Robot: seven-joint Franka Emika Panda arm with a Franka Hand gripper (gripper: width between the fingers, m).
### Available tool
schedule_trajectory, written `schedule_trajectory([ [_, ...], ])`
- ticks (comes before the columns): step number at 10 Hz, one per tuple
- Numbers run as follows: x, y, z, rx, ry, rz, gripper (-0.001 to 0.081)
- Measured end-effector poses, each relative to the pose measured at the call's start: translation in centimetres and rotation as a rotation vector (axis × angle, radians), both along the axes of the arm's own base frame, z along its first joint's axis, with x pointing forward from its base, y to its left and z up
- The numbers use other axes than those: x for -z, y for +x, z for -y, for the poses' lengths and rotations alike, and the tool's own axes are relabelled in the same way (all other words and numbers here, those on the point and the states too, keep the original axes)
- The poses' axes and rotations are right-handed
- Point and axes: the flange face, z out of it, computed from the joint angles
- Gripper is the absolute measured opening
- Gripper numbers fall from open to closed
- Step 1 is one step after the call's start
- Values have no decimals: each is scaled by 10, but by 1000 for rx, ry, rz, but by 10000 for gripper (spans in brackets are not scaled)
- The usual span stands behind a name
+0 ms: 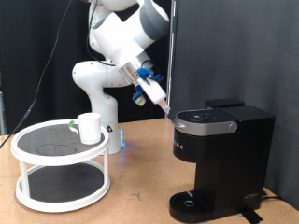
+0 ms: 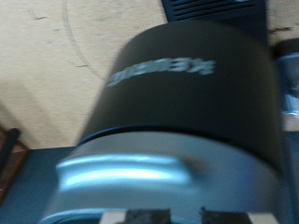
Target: Make a cup of coffee with the keurig machine
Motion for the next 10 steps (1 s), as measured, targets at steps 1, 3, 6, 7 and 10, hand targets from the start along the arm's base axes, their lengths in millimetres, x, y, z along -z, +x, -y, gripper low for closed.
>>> schedule_trajectory([
  [1, 4, -10, 7, -34, 25, -48, 0],
  [3, 7, -30, 26, -83, 43, -114, 0],
  [6, 3, -58, 54, -104, 5, -107, 0],
  [7, -1, -65, 61, -94, -8, -96, 0],
  [10, -2, -76, 60, -123, 5, -90, 0],
])
